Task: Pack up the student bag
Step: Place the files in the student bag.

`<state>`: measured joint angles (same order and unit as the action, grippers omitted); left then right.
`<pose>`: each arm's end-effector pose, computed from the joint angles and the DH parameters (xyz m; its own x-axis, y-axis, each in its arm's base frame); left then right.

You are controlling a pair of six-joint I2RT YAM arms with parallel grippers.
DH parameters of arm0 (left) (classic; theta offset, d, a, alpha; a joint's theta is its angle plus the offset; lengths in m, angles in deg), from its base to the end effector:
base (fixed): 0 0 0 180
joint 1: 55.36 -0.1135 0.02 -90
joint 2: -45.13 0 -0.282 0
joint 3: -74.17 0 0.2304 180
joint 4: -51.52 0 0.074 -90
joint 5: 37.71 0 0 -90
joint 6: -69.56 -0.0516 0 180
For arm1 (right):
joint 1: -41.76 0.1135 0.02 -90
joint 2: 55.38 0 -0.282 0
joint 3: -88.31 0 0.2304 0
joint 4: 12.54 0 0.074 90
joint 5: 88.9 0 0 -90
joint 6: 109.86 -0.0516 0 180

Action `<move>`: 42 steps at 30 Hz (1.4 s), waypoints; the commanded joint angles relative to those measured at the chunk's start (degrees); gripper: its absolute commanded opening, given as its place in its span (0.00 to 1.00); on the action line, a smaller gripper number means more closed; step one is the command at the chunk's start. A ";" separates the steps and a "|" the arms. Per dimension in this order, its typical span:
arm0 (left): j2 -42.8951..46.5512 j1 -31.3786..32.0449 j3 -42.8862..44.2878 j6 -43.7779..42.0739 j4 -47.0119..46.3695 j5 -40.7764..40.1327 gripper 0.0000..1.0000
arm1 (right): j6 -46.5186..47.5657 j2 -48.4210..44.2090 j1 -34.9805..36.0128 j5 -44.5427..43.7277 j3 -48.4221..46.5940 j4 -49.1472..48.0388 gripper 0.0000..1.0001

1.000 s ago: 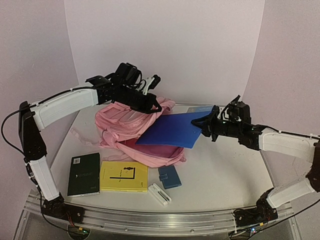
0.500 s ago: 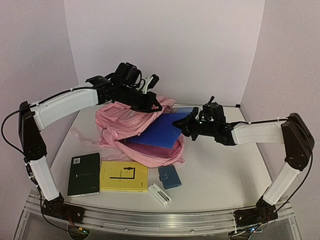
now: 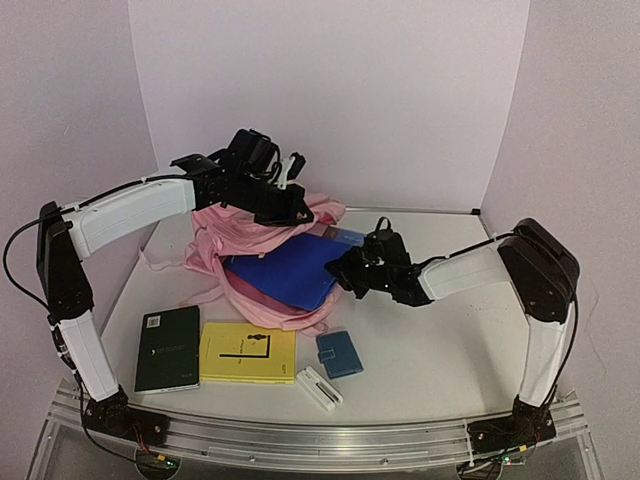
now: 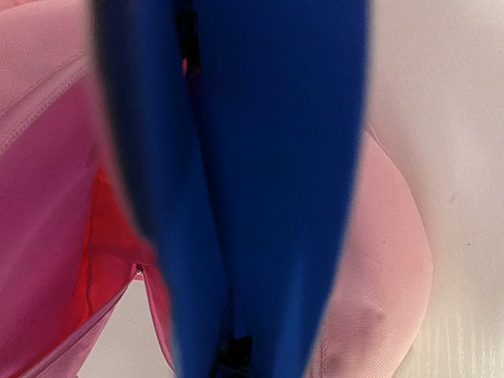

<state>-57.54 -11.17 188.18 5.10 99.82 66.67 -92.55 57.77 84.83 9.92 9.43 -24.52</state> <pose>0.2828 -0.2928 0.3594 -0.7414 0.1383 -0.6566 0.5517 0.6826 -0.4792 0.3138 0.3041 0.1956 -0.8256 0.5196 -0.2198 0.0329 0.4332 0.9007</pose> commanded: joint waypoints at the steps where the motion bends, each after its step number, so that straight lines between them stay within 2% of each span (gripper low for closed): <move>1: 5.91 0.08 1.33 1.85 -7.49 1.60 0.00 | -7.51 -3.76 0.44 -8.36 2.57 -9.80 0.00; 9: 10.58 -5.15 -7.15 5.43 -10.59 3.91 0.00 | -18.46 -16.19 0.44 -8.76 14.31 -17.84 0.00; 14: 10.78 -5.32 -8.03 5.02 -11.38 7.23 0.00 | -19.50 -18.38 0.44 -8.35 13.66 -19.46 0.00; 22: 10.02 -5.27 -7.95 5.94 -12.84 12.79 0.00 | -16.70 -12.27 0.78 -5.36 7.50 -21.15 0.00; 30: 9.13 -4.74 -6.89 6.97 -14.39 16.71 0.00 | -10.01 -5.19 1.99 -10.90 2.92 -15.34 0.00; 42: 4.96 -3.34 -4.18 7.61 -14.52 19.74 0.00 | -5.98 8.16 2.41 -9.99 -10.04 -10.27 0.00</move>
<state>-52.29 -16.03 179.19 11.58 92.50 81.58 -101.40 62.82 87.50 3.16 5.63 -33.19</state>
